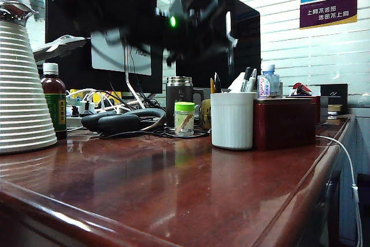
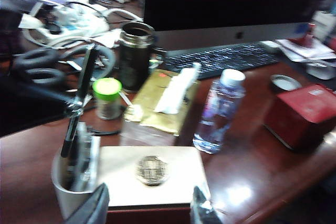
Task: Pick up all the pens on the desk and put them into the pen holder one by one.
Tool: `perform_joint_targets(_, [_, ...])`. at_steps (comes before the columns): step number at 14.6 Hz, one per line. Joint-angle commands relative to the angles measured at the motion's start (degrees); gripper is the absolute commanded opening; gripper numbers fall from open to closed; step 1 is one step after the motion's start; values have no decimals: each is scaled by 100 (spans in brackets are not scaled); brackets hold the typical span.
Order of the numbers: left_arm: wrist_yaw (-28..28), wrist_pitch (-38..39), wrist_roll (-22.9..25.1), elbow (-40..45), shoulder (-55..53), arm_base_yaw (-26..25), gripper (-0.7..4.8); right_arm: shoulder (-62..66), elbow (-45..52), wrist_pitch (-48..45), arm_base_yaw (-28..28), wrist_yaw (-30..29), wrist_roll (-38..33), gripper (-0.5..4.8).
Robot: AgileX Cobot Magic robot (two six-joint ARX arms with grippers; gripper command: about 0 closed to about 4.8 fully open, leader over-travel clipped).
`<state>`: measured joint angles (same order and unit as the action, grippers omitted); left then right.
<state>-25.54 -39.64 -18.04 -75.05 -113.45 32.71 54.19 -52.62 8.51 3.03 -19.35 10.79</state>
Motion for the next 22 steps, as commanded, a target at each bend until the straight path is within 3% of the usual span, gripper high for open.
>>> perform_joint_targets(1, [-59,-310,48,-7,-282,-11,-5,22,-13,-76,-114,15,48,208])
perform_joint_targets(3, [-173,-249,400,-7,-339,4,-5,68,-13,-107,-210,15,48,208])
perform_joint_targets(7, [-326,-24,415,-4,-341,17,8,133,-13,-146,-208,15,48,207])
perform_joint_targets(8, [-326,101,417,-4,-341,17,145,133,-13,-146,-208,13,48,208])
perform_joint_targets(10, [-435,144,435,-7,-341,17,162,133,-13,-146,-205,-24,37,208])
perform_joint_targets(14, [-835,57,428,-9,-310,20,189,195,-13,35,-190,-824,15,208])
perform_joint_targets(18, [-1003,286,415,-9,286,20,215,186,-17,511,-155,-988,17,208])
perform_joint_targets(20, [-1202,992,459,-9,997,15,202,155,-17,684,-153,-1266,13,208])
perform_joint_targets(22, [-1202,2317,787,-9,1867,17,40,13,-22,815,-42,-1294,-7,206])
